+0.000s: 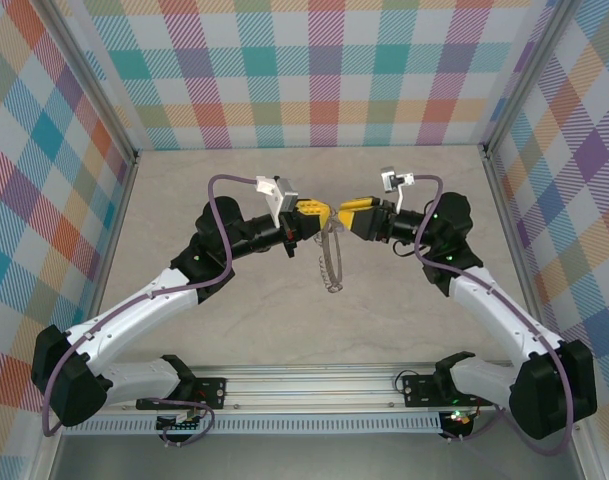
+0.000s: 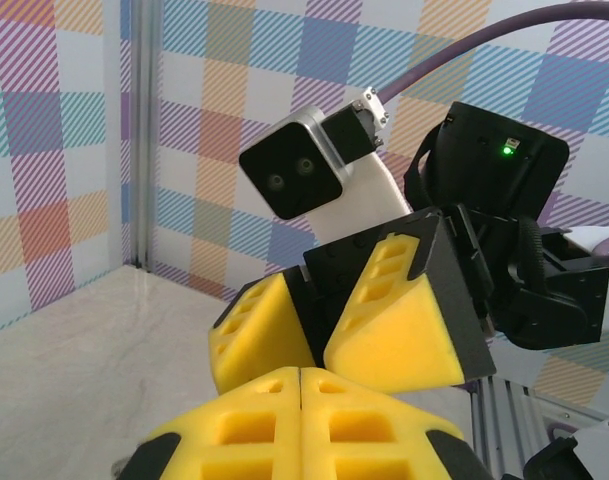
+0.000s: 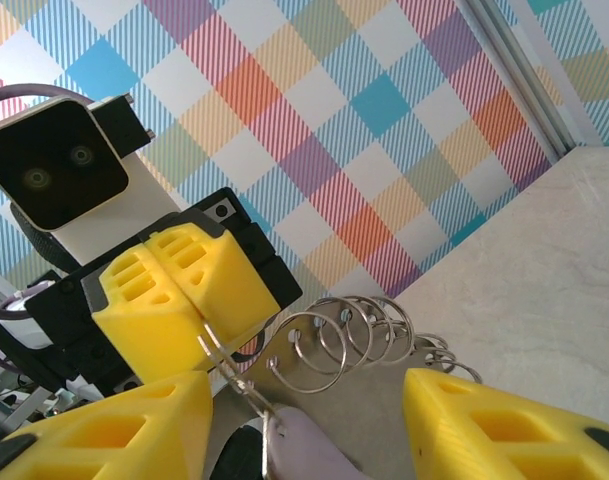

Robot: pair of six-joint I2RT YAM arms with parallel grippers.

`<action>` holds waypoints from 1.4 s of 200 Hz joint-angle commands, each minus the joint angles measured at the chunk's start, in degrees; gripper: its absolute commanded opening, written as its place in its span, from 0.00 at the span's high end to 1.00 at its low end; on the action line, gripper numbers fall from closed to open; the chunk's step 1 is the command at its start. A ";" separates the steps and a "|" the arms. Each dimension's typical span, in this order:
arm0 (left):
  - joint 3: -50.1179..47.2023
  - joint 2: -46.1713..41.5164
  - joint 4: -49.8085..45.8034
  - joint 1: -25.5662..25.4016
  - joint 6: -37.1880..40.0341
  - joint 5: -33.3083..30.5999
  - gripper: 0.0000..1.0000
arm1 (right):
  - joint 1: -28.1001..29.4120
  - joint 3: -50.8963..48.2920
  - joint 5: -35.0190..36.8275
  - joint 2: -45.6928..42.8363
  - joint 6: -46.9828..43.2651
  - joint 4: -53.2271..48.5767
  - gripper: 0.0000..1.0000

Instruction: Put the keys on the keyring

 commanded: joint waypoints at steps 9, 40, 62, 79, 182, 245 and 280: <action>2.14 -0.53 3.04 -0.72 -1.12 1.90 1.00 | 1.10 2.24 -1.44 1.03 0.51 4.67 0.46; 2.26 -0.21 3.13 -0.75 -1.25 1.97 1.00 | 2.16 2.68 -1.96 1.35 0.25 5.03 0.52; 2.26 -0.04 3.09 -0.78 -1.22 1.92 1.00 | 2.82 2.87 -2.07 1.46 -0.06 4.85 0.58; 2.26 0.10 3.13 -0.77 -1.21 1.89 1.00 | 3.08 2.87 -1.87 1.48 -0.15 4.85 0.64; 4.14 -1.01 -4.69 -0.70 0.42 -6.63 1.00 | 3.18 4.10 3.55 -1.49 -9.34 -12.89 1.00; 7.02 -4.51 -16.81 1.03 4.94 -12.36 0.33 | 2.40 9.03 5.92 -1.05 -20.15 -32.88 1.00; 9.59 -3.99 -23.79 2.35 8.51 -11.59 0.31 | 2.04 10.98 6.47 0.54 -22.43 -38.20 1.00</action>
